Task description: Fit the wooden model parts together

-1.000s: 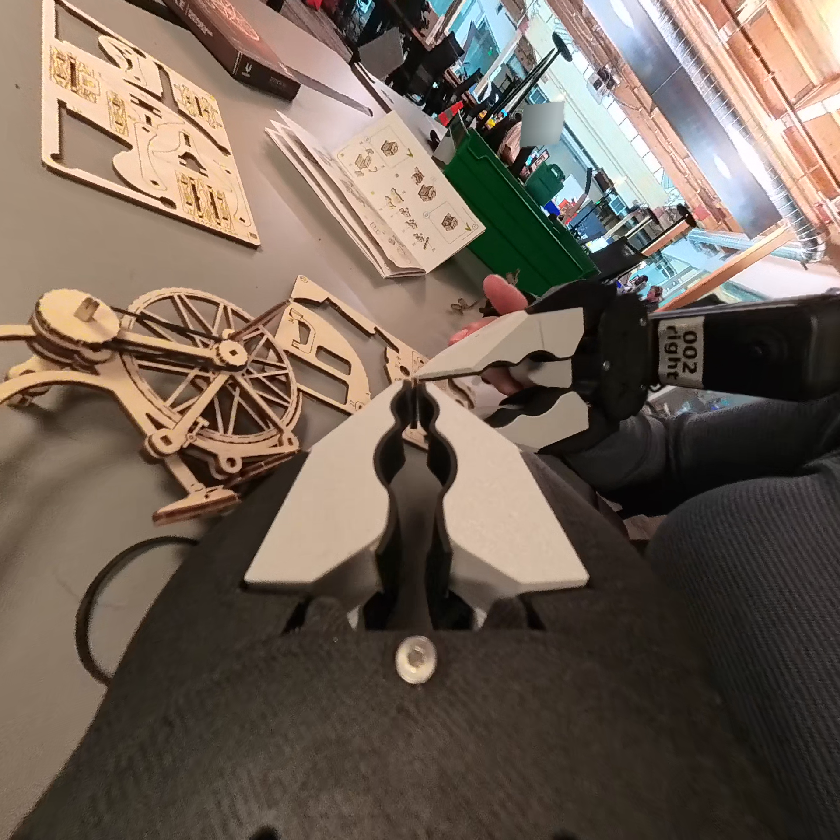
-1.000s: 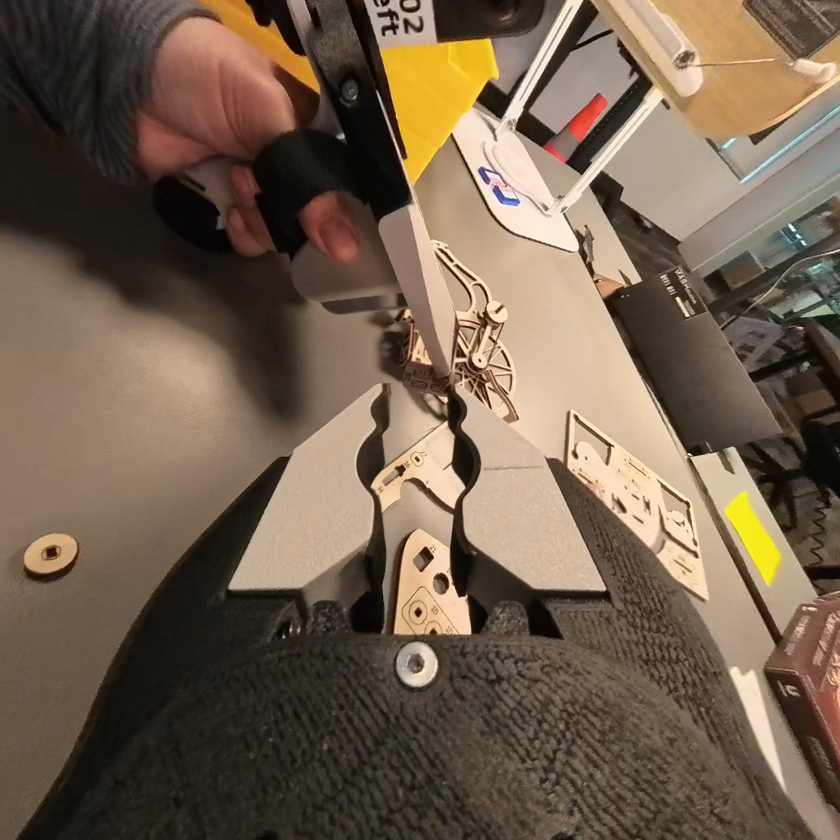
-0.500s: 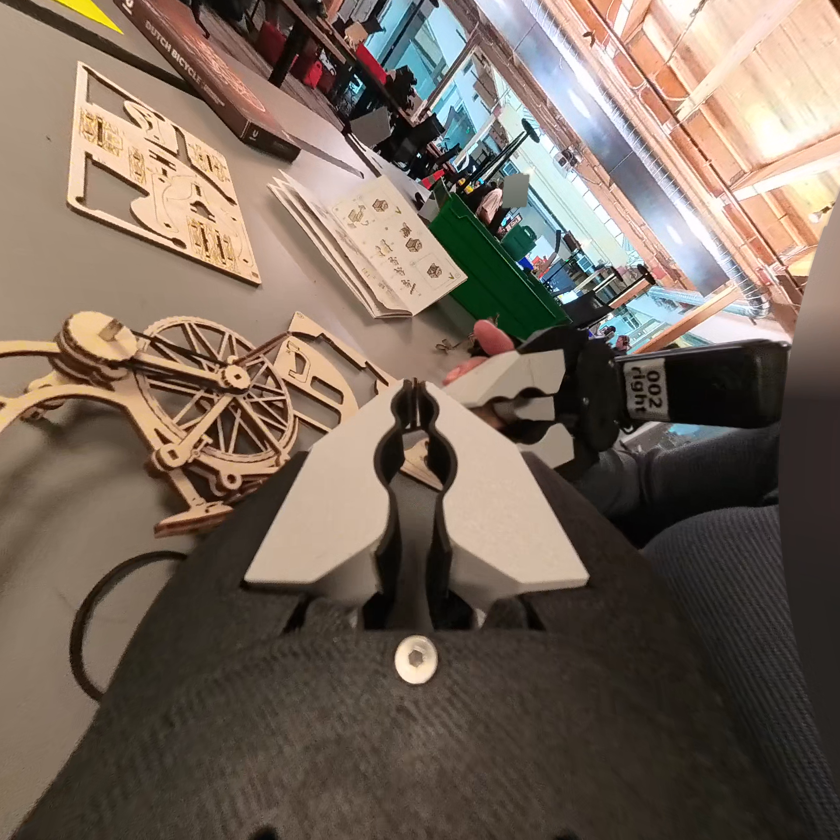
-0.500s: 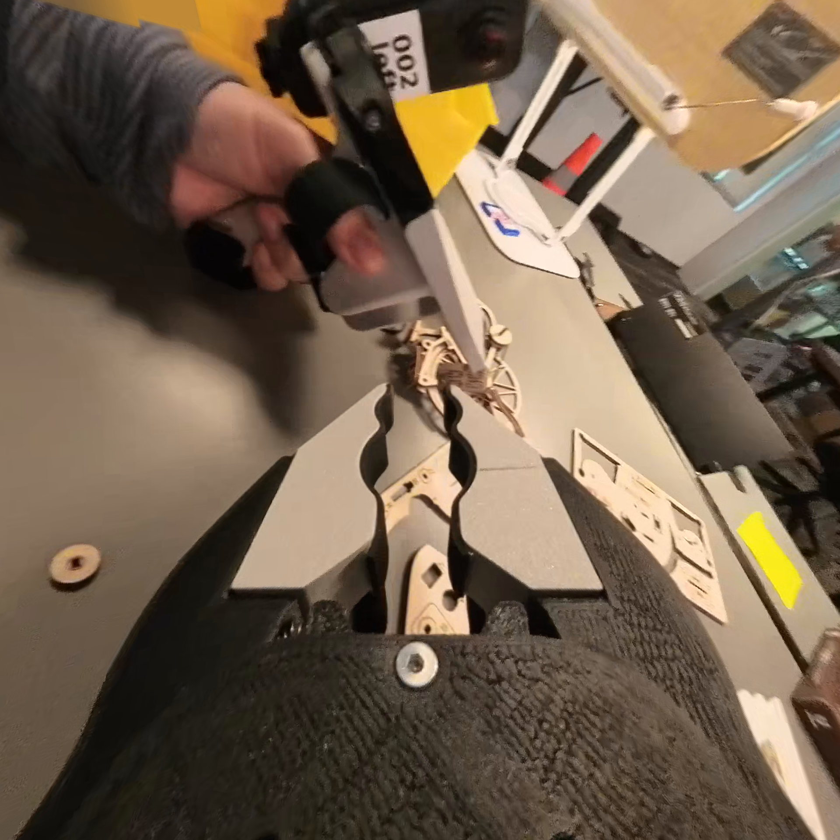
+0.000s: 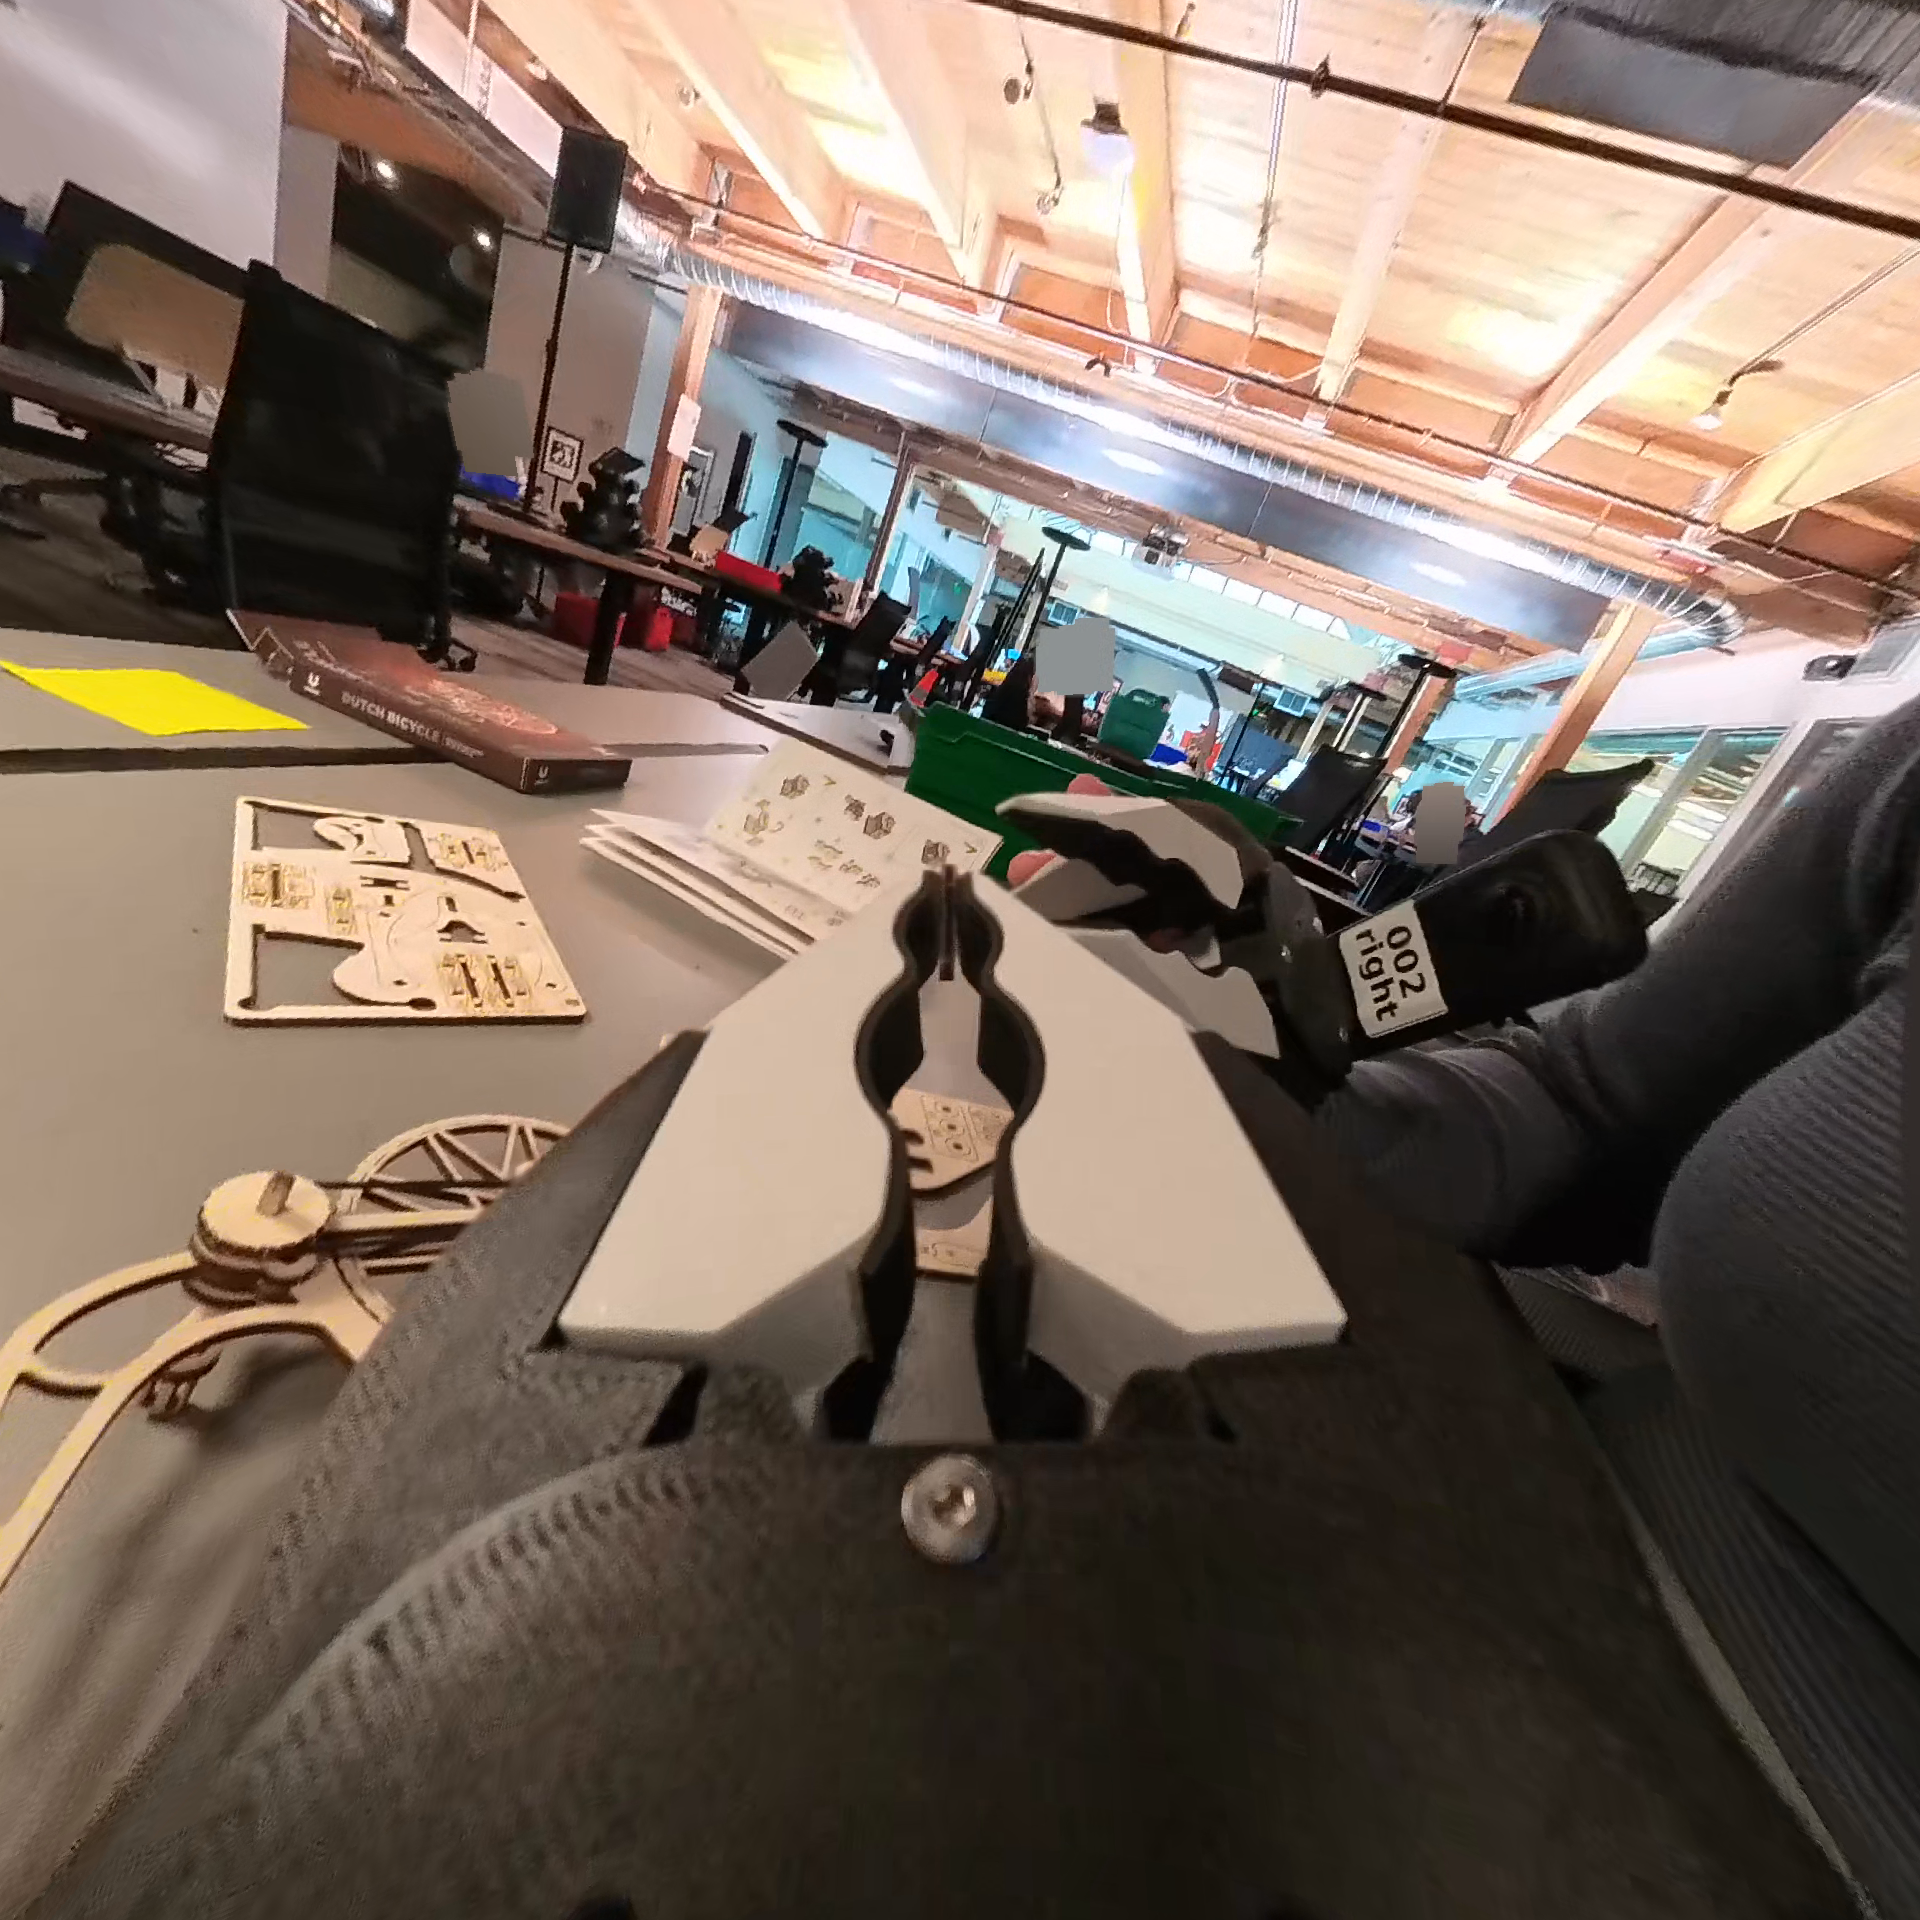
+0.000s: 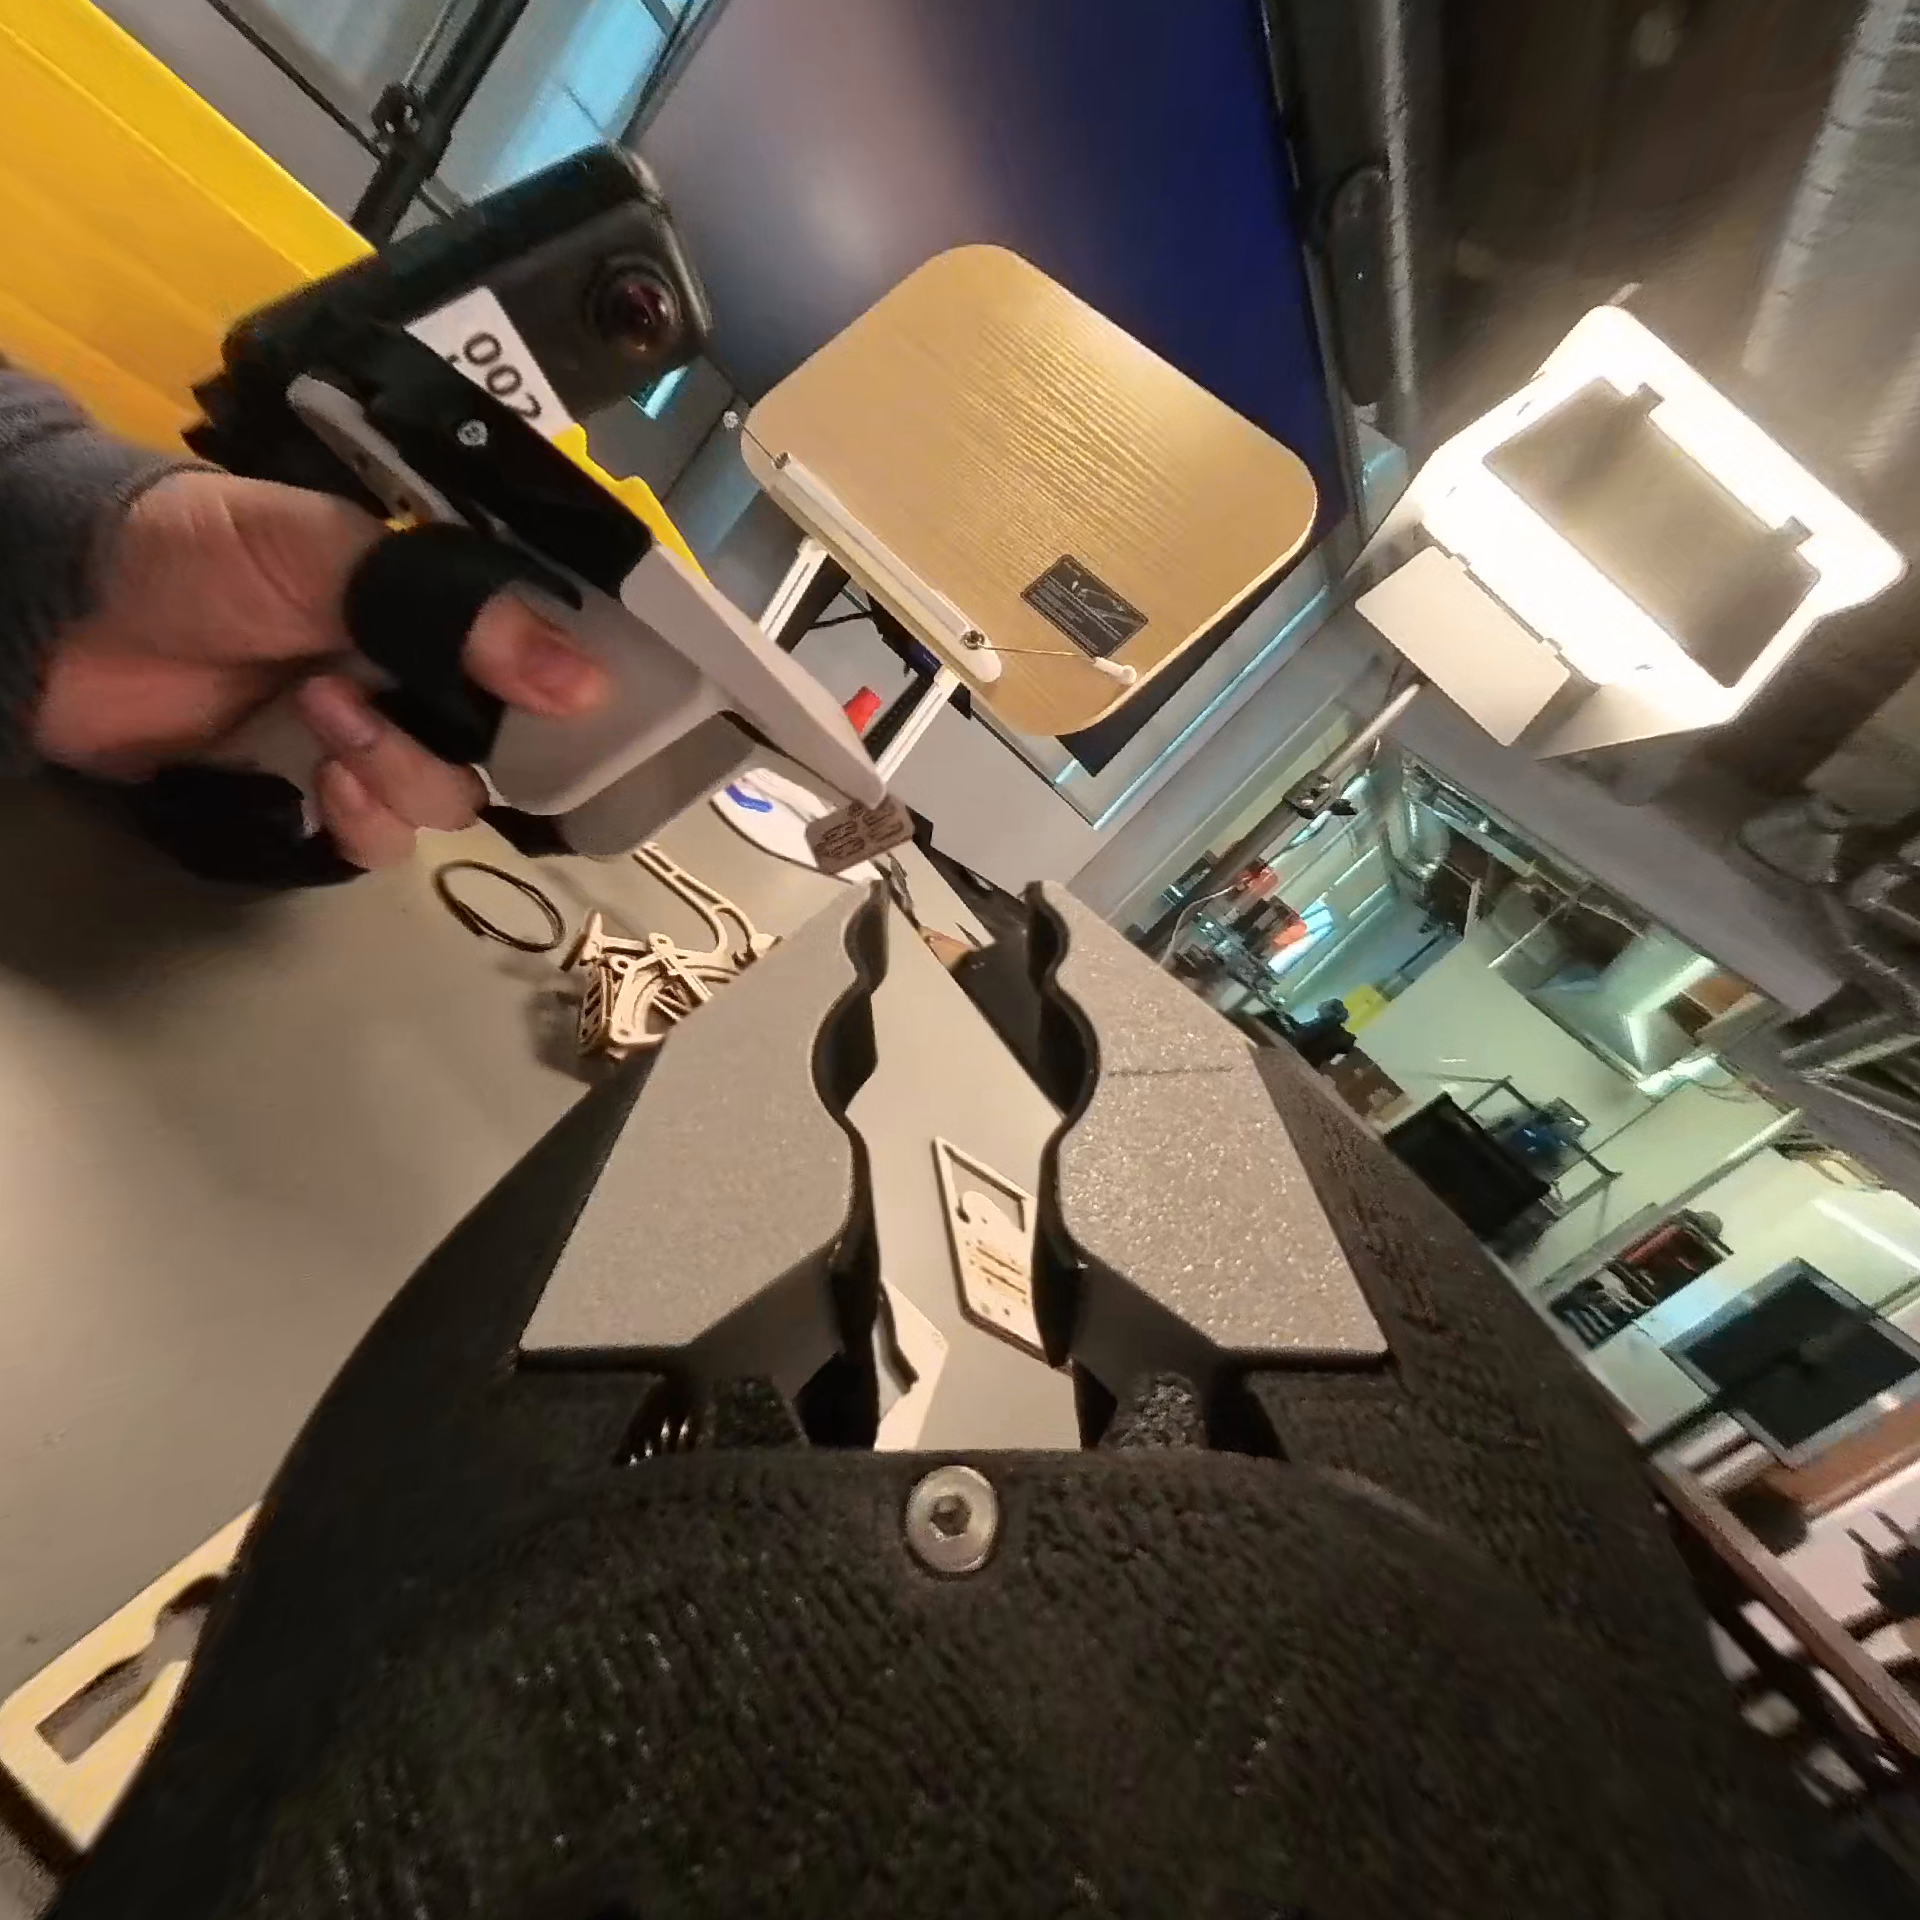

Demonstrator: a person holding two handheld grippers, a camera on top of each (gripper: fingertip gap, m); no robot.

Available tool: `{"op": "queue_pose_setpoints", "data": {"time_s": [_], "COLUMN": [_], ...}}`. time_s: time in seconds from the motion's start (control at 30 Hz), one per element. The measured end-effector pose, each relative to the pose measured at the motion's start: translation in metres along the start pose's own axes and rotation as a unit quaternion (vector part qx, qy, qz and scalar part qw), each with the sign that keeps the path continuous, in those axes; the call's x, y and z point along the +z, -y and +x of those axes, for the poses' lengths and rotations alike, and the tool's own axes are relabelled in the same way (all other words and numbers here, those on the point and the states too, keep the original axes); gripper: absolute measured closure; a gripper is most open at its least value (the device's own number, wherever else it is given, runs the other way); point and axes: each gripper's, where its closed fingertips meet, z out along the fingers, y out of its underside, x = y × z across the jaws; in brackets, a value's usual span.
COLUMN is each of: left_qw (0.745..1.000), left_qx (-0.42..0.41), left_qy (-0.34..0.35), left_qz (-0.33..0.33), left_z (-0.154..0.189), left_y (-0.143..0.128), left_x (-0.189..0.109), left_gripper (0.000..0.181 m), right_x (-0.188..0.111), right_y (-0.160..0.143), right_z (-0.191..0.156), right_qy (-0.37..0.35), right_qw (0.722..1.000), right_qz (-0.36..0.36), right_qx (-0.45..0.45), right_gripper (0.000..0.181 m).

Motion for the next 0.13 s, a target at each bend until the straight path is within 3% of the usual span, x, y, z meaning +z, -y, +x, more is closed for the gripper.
{"op": "queue_pose_setpoints", "data": {"time_s": [0.13], "left_qw": [0.996], "left_qx": [-0.037], "left_qy": [-0.077], "left_qz": [0.012], "left_z": [0.016], "left_y": [0.005], "left_x": [-0.004], "left_gripper": [0.180], "right_x": [-0.004], "right_y": [0.010], "right_z": [-0.005], "right_qy": [0.042], "right_qw": [0.996], "right_qz": [0.033], "right_qx": [0.078], "right_gripper": [0.156]}}
